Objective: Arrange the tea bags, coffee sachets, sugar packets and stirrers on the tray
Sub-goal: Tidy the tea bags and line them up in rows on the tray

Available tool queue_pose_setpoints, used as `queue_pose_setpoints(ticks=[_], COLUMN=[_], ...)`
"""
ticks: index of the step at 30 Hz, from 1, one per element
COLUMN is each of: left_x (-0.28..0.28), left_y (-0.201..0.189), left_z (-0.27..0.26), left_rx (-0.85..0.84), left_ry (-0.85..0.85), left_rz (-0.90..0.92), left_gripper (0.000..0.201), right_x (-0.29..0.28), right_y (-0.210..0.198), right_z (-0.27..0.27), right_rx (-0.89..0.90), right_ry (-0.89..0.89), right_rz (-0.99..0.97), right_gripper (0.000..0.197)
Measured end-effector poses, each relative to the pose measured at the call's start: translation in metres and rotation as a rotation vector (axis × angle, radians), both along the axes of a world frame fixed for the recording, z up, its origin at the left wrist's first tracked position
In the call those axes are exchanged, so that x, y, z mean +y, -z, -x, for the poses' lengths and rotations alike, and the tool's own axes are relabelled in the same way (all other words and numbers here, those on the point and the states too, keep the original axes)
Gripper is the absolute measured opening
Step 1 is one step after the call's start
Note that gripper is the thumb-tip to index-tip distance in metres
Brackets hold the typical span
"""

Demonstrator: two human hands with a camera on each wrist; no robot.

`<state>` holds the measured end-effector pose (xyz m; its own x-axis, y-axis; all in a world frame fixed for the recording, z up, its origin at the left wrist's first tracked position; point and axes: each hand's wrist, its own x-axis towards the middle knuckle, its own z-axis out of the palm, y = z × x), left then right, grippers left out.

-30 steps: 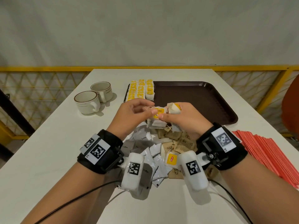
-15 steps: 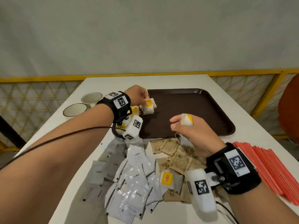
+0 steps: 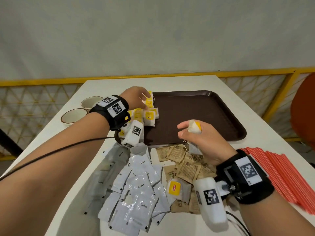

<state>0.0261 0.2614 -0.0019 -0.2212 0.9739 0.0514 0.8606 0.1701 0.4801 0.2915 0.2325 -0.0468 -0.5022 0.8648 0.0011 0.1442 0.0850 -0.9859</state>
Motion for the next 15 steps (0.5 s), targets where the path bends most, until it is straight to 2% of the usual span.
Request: queue_pose_setpoints(ticks=[2, 4, 9, 13, 15], left_x=[-0.023, -0.054, -0.128, -0.143, -0.142], left_y=[-0.006, -0.008, 0.006, 0.026, 0.029], left_z=[-0.005, -0.018, -0.067, -0.098, -0.111], left_rx=[0.007, 0.033, -0.088, 0.083, 0.117], left_ry=[-0.008, 0.047, 0.341, 0.502, 0.56], left_rz=[-0.13, -0.157, 0.195, 0.284, 0.298], left_gripper=[0.035, 0.026, 0.015, 0.036, 0.045], right_x=[0.0, -0.001, -0.004, -0.008, -0.01], right_y=[-0.001, -0.001, -0.002, -0.002, -0.003], right_z=[0.0, 0.0, 0.002, 0.004, 0.005], right_rx=[-0.001, -0.004, -0.035, -0.043, -0.037], right_ry=[0.001, -0.006, -0.039, -0.079, -0.088], right_rz=[0.0, 0.013, 0.038, 0.13, 0.159], right_gripper=[0.017, 0.017, 0.015, 0.02, 0.021])
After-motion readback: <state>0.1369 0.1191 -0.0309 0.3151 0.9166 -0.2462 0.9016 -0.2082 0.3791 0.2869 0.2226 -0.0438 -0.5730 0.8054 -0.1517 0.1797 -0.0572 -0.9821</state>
